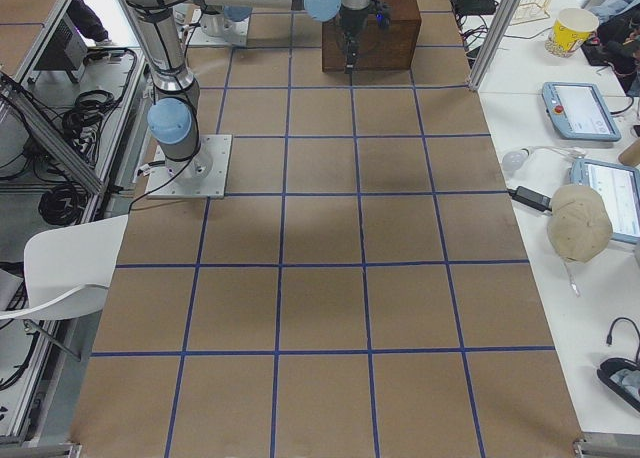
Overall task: Open drawer and put corn inside
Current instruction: 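Grasp the yellow corn cob with the left gripper and lift it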
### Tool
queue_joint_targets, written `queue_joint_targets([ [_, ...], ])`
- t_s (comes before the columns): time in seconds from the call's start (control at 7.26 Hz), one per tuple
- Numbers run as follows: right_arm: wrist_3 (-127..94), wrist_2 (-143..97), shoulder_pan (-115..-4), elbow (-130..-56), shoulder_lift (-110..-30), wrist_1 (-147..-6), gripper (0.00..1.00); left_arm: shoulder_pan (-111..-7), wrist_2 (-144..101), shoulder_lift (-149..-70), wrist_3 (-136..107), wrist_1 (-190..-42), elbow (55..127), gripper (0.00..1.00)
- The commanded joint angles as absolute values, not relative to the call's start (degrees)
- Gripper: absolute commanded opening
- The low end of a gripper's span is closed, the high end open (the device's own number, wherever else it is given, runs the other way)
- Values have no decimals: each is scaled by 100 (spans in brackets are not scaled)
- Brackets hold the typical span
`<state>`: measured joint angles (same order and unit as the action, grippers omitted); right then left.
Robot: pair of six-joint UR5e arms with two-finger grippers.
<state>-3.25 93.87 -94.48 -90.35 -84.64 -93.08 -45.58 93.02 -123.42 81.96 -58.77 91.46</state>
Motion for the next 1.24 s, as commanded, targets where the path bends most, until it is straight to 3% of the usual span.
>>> queue_joint_targets([
  [0.0, -325, 9387, -9448, -9035, -8464, -9308, 100, -4562, 9308, -12340, 8148, -5880, 9115, 0],
  [0.41, -325, 9387, -9448, -9035, -8464, -9308, 100, -4719, 9264, -11998, 7596, -6159, 8668, 0],
  [1.1, -325, 9387, -9448, -9035, -8464, -9316, 100, -5456, 9220, -11146, 5454, -8793, 7315, 0],
])
